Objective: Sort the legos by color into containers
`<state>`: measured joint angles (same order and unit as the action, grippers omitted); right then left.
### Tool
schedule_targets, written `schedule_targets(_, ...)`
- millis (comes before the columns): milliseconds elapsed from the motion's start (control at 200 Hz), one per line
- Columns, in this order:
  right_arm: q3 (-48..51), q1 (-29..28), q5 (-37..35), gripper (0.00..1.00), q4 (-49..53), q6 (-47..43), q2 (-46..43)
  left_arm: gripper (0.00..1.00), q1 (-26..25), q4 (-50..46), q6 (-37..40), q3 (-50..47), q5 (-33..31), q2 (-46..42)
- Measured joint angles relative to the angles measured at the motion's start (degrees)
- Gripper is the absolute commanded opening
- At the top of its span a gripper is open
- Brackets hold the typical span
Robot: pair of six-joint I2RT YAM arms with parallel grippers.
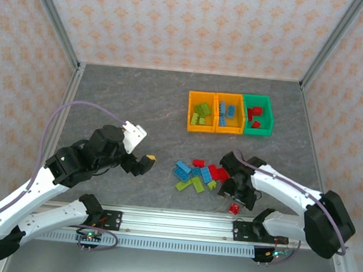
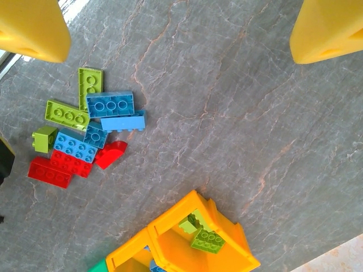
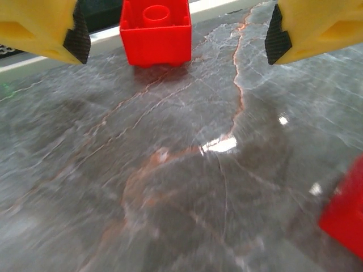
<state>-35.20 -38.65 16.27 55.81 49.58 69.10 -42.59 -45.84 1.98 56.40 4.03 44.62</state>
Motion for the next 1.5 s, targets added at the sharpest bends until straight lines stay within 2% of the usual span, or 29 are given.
schedule_targets(220, 2.6, -1.0, 2.9, 0.67, -2.3, 2.1, 1.9, 1.00, 0.0, 0.0, 0.0, 0.0, 0.0, -0.1)
schedule_targets(576, 3.0, -1.5, 4.3, 0.26, -5.3, 4.5, 1.3, 1.00, 0.0, 0.0, 0.0, 0.0, 0.0, -0.1)
schedule_targets(761, 1.4, -1.5, 2.8, 0.22, -5.3, 4.3, -0.5, 1.00, 0.0, 0.1, -0.1, 0.0, 2.3, -1.1)
schedule_targets(926, -7.5, -0.7, -1.1, 0.22, -5.7, 2.6, -2.7, 1.00, 0.0, 3.4, -2.6, 0.0, 10.6, -2.3)
schedule_targets(1056, -15.1, 4.9, -3.9, 0.21, -8.3, -1.0, -2.5, 1.00, -0.1, 12.2, -6.6, -3.1, 16.0, -2.1)
schedule_targets(1226, -22.6, 18.5, -6.0, 0.21, -12.7, -7.9, 1.4, 1.00, -0.4, 21.5, -11.6, -6.9, 16.9, 1.1)
schedule_targets(1366, -31.1, 28.6, -7.8, 0.21, -15.1, -14.2, 10.7, 1.00, -0.5, 24.3, -13.5, -7.1, 15.5, 2.4)
schedule_targets(1501, -41.3, 34.5, -8.2, 0.23, -16.3, -18.4, 22.6, 1.00, -0.5, 24.2, -14.2, -6.7, 12.9, 2.3)
